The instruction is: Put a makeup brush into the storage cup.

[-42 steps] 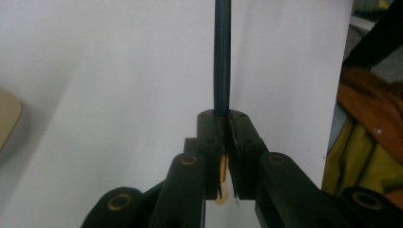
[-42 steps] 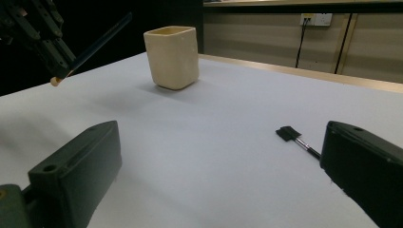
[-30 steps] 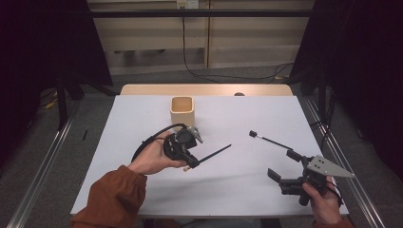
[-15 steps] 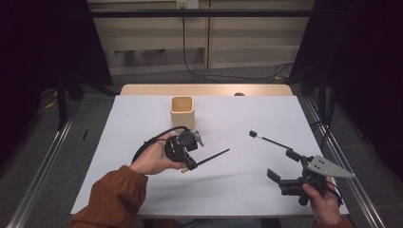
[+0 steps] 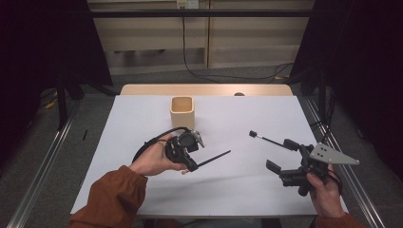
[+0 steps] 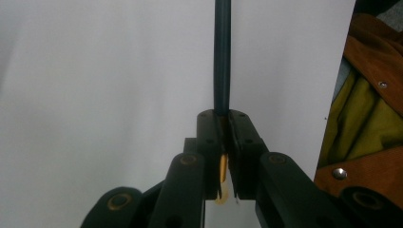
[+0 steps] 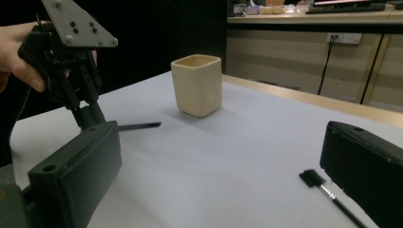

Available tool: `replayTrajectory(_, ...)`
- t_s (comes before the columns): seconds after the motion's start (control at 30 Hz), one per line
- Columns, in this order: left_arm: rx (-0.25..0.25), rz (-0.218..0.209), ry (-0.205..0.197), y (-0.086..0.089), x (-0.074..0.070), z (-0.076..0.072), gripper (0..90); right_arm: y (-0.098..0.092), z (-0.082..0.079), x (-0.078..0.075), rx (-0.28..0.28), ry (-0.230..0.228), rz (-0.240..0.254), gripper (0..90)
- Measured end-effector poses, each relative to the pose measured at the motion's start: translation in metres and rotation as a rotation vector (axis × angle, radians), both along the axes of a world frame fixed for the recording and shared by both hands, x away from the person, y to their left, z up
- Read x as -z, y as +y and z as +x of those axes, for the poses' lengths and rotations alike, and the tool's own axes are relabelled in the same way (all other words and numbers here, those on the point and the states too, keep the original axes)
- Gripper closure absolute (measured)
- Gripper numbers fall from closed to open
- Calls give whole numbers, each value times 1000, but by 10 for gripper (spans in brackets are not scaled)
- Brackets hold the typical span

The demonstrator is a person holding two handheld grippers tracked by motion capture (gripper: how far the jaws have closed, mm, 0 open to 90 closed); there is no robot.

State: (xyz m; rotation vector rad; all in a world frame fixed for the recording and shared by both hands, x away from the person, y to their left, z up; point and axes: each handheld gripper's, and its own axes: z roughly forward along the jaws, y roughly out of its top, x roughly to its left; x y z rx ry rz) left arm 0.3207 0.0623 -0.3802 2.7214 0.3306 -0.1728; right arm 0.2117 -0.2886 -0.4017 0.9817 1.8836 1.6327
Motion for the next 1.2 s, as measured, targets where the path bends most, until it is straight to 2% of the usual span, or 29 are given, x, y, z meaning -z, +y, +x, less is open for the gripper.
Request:
replayTrajectory(0.13, 18, 5, -12, 0, -1, -1, 844, 3, 8, -8, -6, -13, -26, 0)
replayTrajectory(0.23, 20, 1, -11, -1, -2, -2, 844, 5, 14, -8, -40, -12, -43, 0)
replayTrajectory(0.33, 23, 4, -11, -1, -3, -1, 844, 10, 17, -7, -87, 2, -67, 0)
replayTrajectory(0.47, 23, 8, -5, -2, -4, -3, 844, 19, 22, -9, -153, -8, -79, 0)
replayTrajectory(0.63, 28, 5, -10, -2, -3, -2, 843, 33, 29, -14, -232, 12, -109, 0)
replayTrajectory(0.7, 42, 20, -4, -3, -3, -1, 843, 39, 30, -13, -268, 23, -121, 1)
replayTrajectory(0.73, 27, 11, -2, -4, -2, -3, 843, 41, 31, -13, -278, 28, -125, 5)
replayTrajectory(0.77, 50, 23, -1, -5, -2, -2, 843, 44, 32, -14, -292, 36, -133, 7)
replayTrajectory(0.93, 53, 28, -5, -8, -2, -4, 843, 57, 42, -22, -377, 101, -199, 25)
replayTrajectory(1.0, 45, 13, -8, -8, -2, -6, 843, 63, 47, -26, -403, 115, -242, 39)
replayTrajectory(1.07, 66, 31, -6, -8, -3, -5, 844, 68, 50, -29, -428, 136, -267, 39)
replayTrajectory(1.2, 71, 37, -3, -8, -4, -6, 843, 78, 63, -35, -489, 197, -329, 27)
